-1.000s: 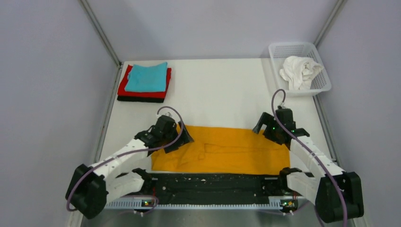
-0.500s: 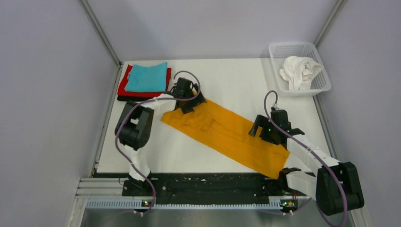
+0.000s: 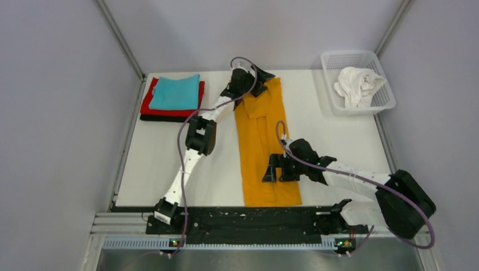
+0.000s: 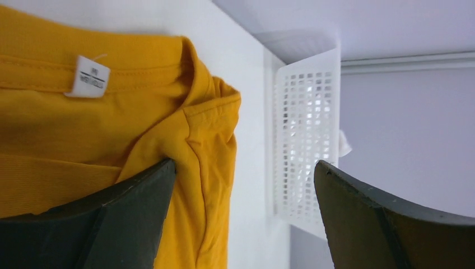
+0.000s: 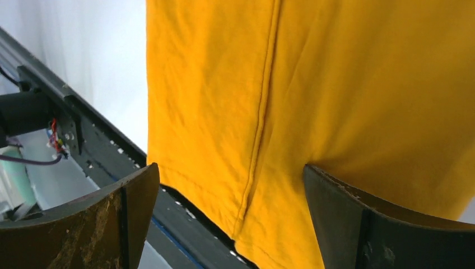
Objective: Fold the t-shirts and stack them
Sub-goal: Rotate the tshirt 90 degrees, then grab the bottom of the folded rectangular tshirt with both arms
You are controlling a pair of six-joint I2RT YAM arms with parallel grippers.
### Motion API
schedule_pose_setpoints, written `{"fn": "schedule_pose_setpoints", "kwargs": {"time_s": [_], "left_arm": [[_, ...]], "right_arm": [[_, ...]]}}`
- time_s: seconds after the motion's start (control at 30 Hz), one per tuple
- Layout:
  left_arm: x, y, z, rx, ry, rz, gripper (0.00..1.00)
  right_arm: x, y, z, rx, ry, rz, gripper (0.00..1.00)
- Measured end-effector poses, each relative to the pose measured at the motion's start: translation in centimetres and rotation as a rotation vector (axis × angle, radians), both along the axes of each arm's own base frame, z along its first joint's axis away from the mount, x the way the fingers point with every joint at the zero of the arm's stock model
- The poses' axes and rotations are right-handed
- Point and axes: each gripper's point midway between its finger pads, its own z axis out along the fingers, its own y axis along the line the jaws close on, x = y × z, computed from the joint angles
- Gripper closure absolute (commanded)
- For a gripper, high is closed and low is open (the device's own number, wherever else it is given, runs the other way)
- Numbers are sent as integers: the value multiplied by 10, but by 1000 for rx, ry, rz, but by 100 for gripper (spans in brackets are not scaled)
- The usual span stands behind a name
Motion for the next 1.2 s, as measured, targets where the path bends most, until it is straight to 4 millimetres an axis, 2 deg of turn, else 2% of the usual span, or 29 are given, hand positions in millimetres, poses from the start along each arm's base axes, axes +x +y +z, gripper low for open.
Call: {"fn": "schedule_pose_setpoints", "kwargs": {"time_s": [0.17,0.37,0.5,0.6,0.7,0.8,0.87,0.9,0.97,1.03,1.07,1.13,1.17,1.2], "left_arm": [[12,1,6,-86,6,68,2],[15,2,9,-121,8,84,2],[12,2,9,-125,14,57,2],[9,5,12,-106,21,33,1],[1,12,26,-55,32,6,2],[-16,26,65,27,10,-11,1],[-37,39,109,80,-18,-24,1],[-50,46,137,104,-55,-31,2],[-84,62,202,147,-147,-45,1],[-130,81,260,195,-246,-45,2],[-155,91,280,225,-289,-31,1],[-213,105,303,284,-357,-13,1],[-246,109,302,313,-373,-18,1],[-276,108,288,345,-366,-39,2]], "right_arm": [[-1,37,2,26,26,126,1],[-7,52,3,48,24,185,1],[-3,46,2,-1,13,143,1],[2,27,9,-70,-26,63,1],[12,16,36,-69,-111,-14,1],[25,10,71,-9,-211,-107,1],[28,6,83,15,-236,-151,1],[28,1,92,40,-247,-187,1],[22,-4,95,63,-240,-202,1],[11,-10,88,63,-204,-200,1],[4,-13,82,58,-175,-197,1],[-13,-19,62,31,-92,-185,2],[-20,-21,55,22,-55,-180,3],[-31,-24,45,11,-9,-168,4]]}}
